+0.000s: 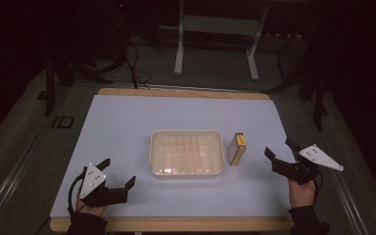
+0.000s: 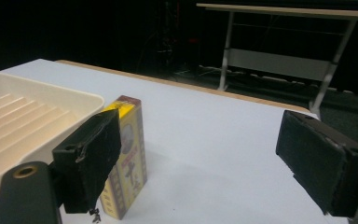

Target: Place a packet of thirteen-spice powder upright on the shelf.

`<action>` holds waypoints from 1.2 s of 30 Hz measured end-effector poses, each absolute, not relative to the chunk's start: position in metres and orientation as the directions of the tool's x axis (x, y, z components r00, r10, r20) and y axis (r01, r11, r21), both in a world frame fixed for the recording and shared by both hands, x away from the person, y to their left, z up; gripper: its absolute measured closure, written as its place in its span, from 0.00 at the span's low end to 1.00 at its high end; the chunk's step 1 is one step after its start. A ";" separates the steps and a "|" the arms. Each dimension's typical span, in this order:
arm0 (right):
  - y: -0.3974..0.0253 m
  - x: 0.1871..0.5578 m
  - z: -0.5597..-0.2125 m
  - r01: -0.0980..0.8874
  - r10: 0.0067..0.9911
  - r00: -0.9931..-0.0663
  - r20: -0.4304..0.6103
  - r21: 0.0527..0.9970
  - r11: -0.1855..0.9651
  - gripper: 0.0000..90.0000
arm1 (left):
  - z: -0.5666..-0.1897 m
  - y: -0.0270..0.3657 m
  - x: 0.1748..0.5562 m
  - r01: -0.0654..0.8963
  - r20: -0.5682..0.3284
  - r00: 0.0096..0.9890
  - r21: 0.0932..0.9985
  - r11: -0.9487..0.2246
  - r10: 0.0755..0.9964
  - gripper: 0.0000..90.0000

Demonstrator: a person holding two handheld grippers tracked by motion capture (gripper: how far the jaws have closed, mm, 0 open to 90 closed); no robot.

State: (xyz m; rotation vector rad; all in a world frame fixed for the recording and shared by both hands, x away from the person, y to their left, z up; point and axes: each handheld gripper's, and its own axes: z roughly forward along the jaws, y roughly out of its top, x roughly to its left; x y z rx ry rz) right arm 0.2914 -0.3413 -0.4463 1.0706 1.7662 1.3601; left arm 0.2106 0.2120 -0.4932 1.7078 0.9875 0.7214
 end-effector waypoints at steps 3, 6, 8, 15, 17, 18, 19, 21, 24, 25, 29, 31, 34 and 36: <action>-0.340 0.294 -0.445 0.214 0.887 -0.462 -0.014 0.969 0.127 0.16 | -0.493 0.213 0.207 0.276 0.018 0.483 0.945 -0.173 0.875 0.00; -0.339 0.296 -0.443 0.214 0.883 -0.469 -0.022 0.967 0.138 0.16 | -0.494 0.214 0.207 0.284 0.021 0.484 0.942 -0.179 0.875 0.00; -0.339 0.297 -0.442 0.220 0.880 -0.475 -0.021 0.965 0.142 0.16 | -0.495 0.215 0.207 0.293 0.014 0.485 0.940 -0.177 0.874 0.00; -0.340 0.309 -0.431 0.249 0.860 -0.508 -0.054 0.946 0.207 0.16 | -0.496 0.221 0.204 0.312 -0.005 0.475 0.936 -0.163 0.880 0.00; -0.340 0.315 -0.427 0.287 0.851 -0.523 -0.058 0.927 0.240 0.16 | -0.496 0.223 0.203 0.315 -0.005 0.470 0.935 -0.162 0.883 0.00; -0.340 0.315 -0.427 0.287 0.851 -0.523 -0.058 0.927 0.240 0.16 | -0.497 0.224 0.203 0.317 -0.006 0.467 0.935 -0.162 0.884 0.00; -0.341 0.319 -0.424 0.316 0.842 -0.536 -0.056 0.912 0.262 0.16 | -0.497 0.225 0.203 0.322 -0.009 0.463 0.933 -0.159 0.886 0.00; -0.341 0.321 -0.422 0.328 0.840 -0.538 -0.062 0.903 0.277 0.16 | -0.497 0.225 0.203 0.325 -0.010 0.463 0.932 -0.159 0.886 0.00; -0.339 0.328 -0.419 0.403 0.818 -0.574 -0.045 0.854 0.330 0.16 | -0.498 0.224 0.204 0.332 -0.004 0.468 0.927 -0.172 0.884 0.00; -0.339 0.328 -0.419 0.403 0.818 -0.574 -0.045 0.854 0.330 0.16 | -0.498 0.224 0.204 0.333 -0.002 0.469 0.926 -0.175 0.883 0.00; -0.338 0.333 -0.419 0.451 0.798 -0.598 -0.068 0.795 0.406 0.16 | -0.498 0.224 0.205 0.337 -0.004 0.465 0.926 -0.172 0.885 0.00; -0.338 0.335 -0.421 0.478 0.794 -0.603 -0.076 0.763 0.436 0.16 | -0.498 0.224 0.205 0.338 -0.004 0.464 0.925 -0.173 0.886 0.00; -0.339 0.336 -0.422 0.489 0.790 -0.609 -0.074 0.749 0.448 0.16 | -0.498 0.224 0.205 0.339 -0.006 0.465 0.925 -0.172 0.885 0.00; -0.341 0.339 -0.428 0.517 0.766 -0.639 -0.073 0.696 0.498 0.15 | -0.498 0.223 0.205 0.341 -0.005 0.466 0.924 -0.174 0.885 0.00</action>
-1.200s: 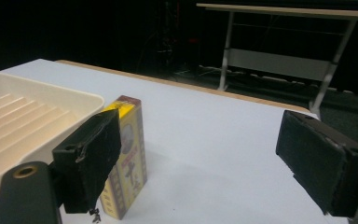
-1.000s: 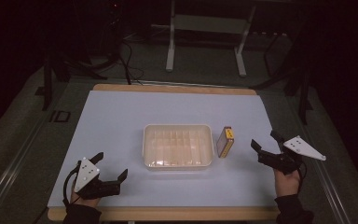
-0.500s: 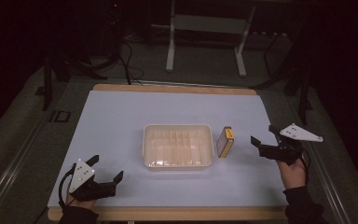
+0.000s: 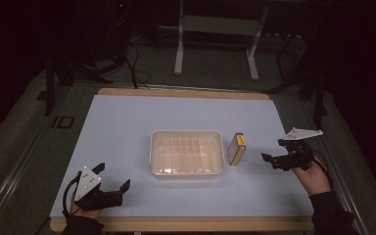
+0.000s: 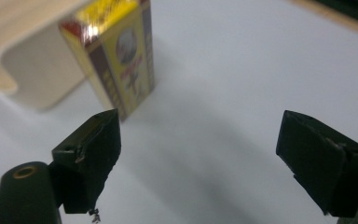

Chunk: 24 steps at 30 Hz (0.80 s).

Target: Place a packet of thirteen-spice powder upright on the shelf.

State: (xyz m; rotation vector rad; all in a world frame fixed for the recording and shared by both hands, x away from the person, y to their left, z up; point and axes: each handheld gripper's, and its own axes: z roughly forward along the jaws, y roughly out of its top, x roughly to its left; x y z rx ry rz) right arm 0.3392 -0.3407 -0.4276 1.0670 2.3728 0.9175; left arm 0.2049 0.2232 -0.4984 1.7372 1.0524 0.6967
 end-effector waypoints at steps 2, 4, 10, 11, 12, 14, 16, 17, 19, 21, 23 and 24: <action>-0.342 0.341 -0.430 0.539 0.759 -0.648 -0.062 0.667 0.515 0.15 | -0.499 0.223 0.205 0.347 0.000 0.464 0.920 -0.182 0.886 0.00; -0.344 0.343 -0.433 0.556 0.744 -0.667 -0.040 0.637 0.533 0.15 | -0.499 0.223 0.206 0.352 -0.003 0.461 0.919 -0.180 0.888 0.00; -0.349 0.350 -0.438 0.602 0.701 -0.712 0.040 0.548 0.580 0.15 | -0.500 0.224 0.206 0.358 -0.013 0.458 0.918 -0.172 0.889 0.00; -0.349 0.350 -0.438 0.602 0.701 -0.712 0.040 0.548 0.580 0.15 | -0.500 0.224 0.206 0.358 -0.013 0.458 0.918 -0.172 0.889 0.00; -0.350 0.351 -0.439 0.609 0.695 -0.718 0.045 0.524 0.595 0.15 | -0.500 0.224 0.206 0.363 -0.008 0.454 0.915 -0.177 0.891 0.00; -0.349 0.352 -0.444 0.594 0.658 -0.753 0.019 0.452 0.666 0.16 | -0.500 0.224 0.207 0.370 -0.012 0.451 0.913 -0.174 0.893 0.00; -0.350 0.352 -0.447 0.593 0.632 -0.773 0.051 0.409 0.693 0.16 | -0.500 0.225 0.207 0.374 -0.018 0.447 0.912 -0.168 0.895 0.00; -0.351 0.353 -0.449 0.597 0.623 -0.779 0.072 0.388 0.702 0.16 | -0.500 0.225 0.207 0.374 -0.018 0.445 0.912 -0.168 0.895 0.00; -0.352 0.354 -0.451 0.588 0.601 -0.794 0.087 0.357 0.726 0.16 | -0.500 0.225 0.207 0.373 -0.021 0.446 0.913 -0.164 0.895 0.00; -0.352 0.354 -0.452 0.586 0.592 -0.800 0.098 0.338 0.736 0.16 | -0.500 0.225 0.207 0.373 -0.021 0.448 0.913 -0.166 0.894 0.00; -0.351 0.352 -0.455 0.559 0.556 -0.825 0.100 0.288 0.777 0.16 | -0.500 0.224 0.207 0.367 -0.027 0.458 0.916 -0.161 0.889 0.00; -0.350 0.351 -0.455 0.547 0.541 -0.834 0.106 0.281 0.788 0.16 | -0.500 0.224 0.207 0.365 -0.027 0.460 0.917 -0.161 0.888 0.00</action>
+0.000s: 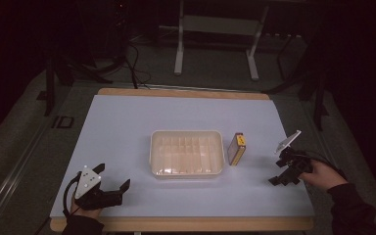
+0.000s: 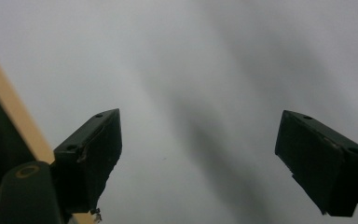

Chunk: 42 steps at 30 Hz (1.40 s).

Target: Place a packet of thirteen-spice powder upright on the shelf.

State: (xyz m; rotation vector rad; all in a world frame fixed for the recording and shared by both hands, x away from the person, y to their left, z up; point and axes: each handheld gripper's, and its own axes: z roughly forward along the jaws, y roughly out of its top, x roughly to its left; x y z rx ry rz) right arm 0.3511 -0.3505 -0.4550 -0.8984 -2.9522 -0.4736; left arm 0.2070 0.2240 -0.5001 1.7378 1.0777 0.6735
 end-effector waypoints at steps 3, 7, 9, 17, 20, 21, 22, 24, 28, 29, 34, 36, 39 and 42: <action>-0.349 0.349 -0.455 0.509 0.497 -0.860 0.115 0.258 0.821 0.16 | -0.500 0.223 0.207 0.362 -0.029 0.465 0.918 -0.160 0.885 0.00; -0.349 0.348 -0.453 0.500 0.488 -0.866 0.111 0.199 0.843 0.16 | -0.500 0.223 0.207 0.362 -0.031 0.464 0.919 -0.158 0.885 0.00; -0.348 0.348 -0.451 0.486 0.472 -0.874 0.113 0.181 0.855 0.16 | -0.500 0.224 0.207 0.363 -0.031 0.464 0.918 -0.158 0.885 0.00; -0.341 0.343 -0.448 0.425 0.412 -0.899 0.146 0.078 0.902 0.16 | -0.500 0.223 0.207 0.362 -0.033 0.465 0.919 -0.156 0.885 0.00; -0.334 0.339 -0.445 0.367 0.360 -0.923 0.135 0.035 0.930 0.16 | -0.500 0.224 0.207 0.364 -0.033 0.464 0.918 -0.157 0.885 0.00; -0.333 0.337 -0.445 0.350 0.343 -0.930 0.132 0.029 0.936 0.16 | -0.500 0.224 0.207 0.364 -0.033 0.464 0.918 -0.157 0.885 0.00; -0.331 0.336 -0.444 0.324 0.318 -0.939 0.131 0.022 0.946 0.16 | -0.500 0.224 0.207 0.364 -0.033 0.465 0.918 -0.157 0.885 0.00; -0.328 0.332 -0.444 0.276 0.272 -0.954 0.129 0.015 0.961 0.16 | -0.500 0.223 0.208 0.365 -0.034 0.465 0.918 -0.156 0.884 0.00; -0.321 0.327 -0.445 0.215 0.214 -0.968 0.131 -0.006 0.977 0.16 | -0.500 0.223 0.208 0.366 -0.035 0.467 0.917 -0.157 0.884 0.00; -0.319 0.326 -0.446 0.191 0.190 -0.973 0.134 -0.004 0.982 0.16 | -0.500 0.223 0.208 0.367 -0.036 0.466 0.917 -0.156 0.884 0.00; -0.311 0.323 -0.445 0.160 0.158 -0.975 0.154 -0.005 0.987 0.17 | -0.500 0.223 0.208 0.367 -0.039 0.467 0.918 -0.154 0.883 0.00; -0.307 0.322 -0.444 0.148 0.146 -0.975 0.165 -0.002 0.989 0.17 | -0.500 0.223 0.208 0.367 -0.037 0.470 0.917 -0.157 0.882 0.00; -0.303 0.322 -0.445 0.145 0.145 -0.972 0.182 -0.014 0.989 0.17 | -0.500 0.223 0.208 0.366 -0.035 0.472 0.917 -0.160 0.881 0.00; -0.300 0.323 -0.445 0.136 0.136 -0.974 0.182 -0.016 0.991 0.17 | -0.500 0.223 0.208 0.366 -0.035 0.472 0.917 -0.160 0.881 0.00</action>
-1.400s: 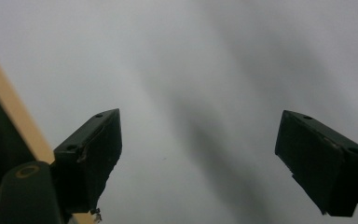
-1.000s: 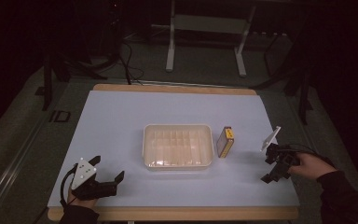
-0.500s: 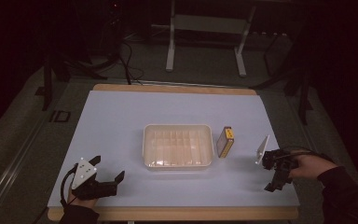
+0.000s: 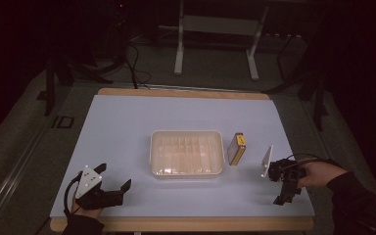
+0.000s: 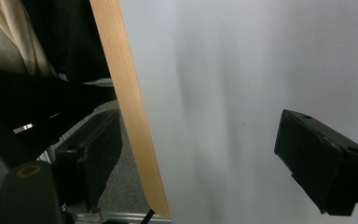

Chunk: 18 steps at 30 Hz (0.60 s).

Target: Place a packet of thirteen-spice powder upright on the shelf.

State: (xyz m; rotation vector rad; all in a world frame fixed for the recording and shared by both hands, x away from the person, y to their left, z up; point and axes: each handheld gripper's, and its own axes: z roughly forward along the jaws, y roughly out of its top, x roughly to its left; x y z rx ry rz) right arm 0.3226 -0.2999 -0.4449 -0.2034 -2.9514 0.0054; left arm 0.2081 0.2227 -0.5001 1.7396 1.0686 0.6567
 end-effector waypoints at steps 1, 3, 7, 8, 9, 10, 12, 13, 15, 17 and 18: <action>-0.295 0.322 -0.444 0.124 0.123 -0.975 0.185 -0.011 0.992 0.17 | -0.500 0.223 0.208 0.366 -0.036 0.472 0.917 -0.159 0.881 0.00; -0.290 0.320 -0.442 0.098 0.096 -0.978 0.184 -0.002 0.995 0.17 | -0.500 0.223 0.208 0.366 -0.036 0.472 0.917 -0.158 0.881 0.00; -0.279 0.317 -0.437 0.066 0.063 -0.981 0.182 0.012 0.998 0.17 | -0.500 0.223 0.208 0.367 -0.033 0.473 0.916 -0.163 0.881 0.00; -0.276 0.316 -0.435 0.060 0.057 -0.982 0.181 0.014 0.998 0.17 | -0.500 0.223 0.208 0.367 -0.034 0.473 0.916 -0.162 0.881 0.00; -0.276 0.316 -0.435 0.060 0.057 -0.982 0.181 0.014 0.998 0.17 | -0.500 0.223 0.208 0.367 -0.034 0.473 0.916 -0.162 0.881 0.00; -0.270 0.316 -0.432 0.043 0.038 -0.984 0.177 0.026 0.999 0.17 | -0.500 0.223 0.208 0.367 -0.035 0.473 0.916 -0.161 0.881 0.00; -0.265 0.316 -0.429 0.030 0.023 -0.984 0.179 0.038 0.999 0.17 | -0.500 0.223 0.208 0.367 -0.035 0.473 0.916 -0.161 0.881 0.00; -0.263 0.317 -0.428 0.023 0.016 -0.984 0.180 0.038 0.999 0.17 | -0.500 0.223 0.208 0.367 -0.036 0.473 0.916 -0.160 0.880 0.00; -0.258 0.316 -0.426 0.013 0.006 -0.984 0.177 0.039 0.999 0.17 | -0.500 0.223 0.208 0.367 -0.035 0.473 0.916 -0.160 0.880 0.00; -0.252 0.317 -0.423 -0.008 -0.015 -0.984 0.177 0.041 0.999 0.17 | -0.500 0.223 0.208 0.367 -0.037 0.473 0.917 -0.158 0.880 0.00; -0.251 0.316 -0.423 -0.014 -0.022 -0.983 0.180 0.046 0.999 0.17 | -0.500 0.223 0.208 0.367 -0.038 0.473 0.917 -0.158 0.880 0.00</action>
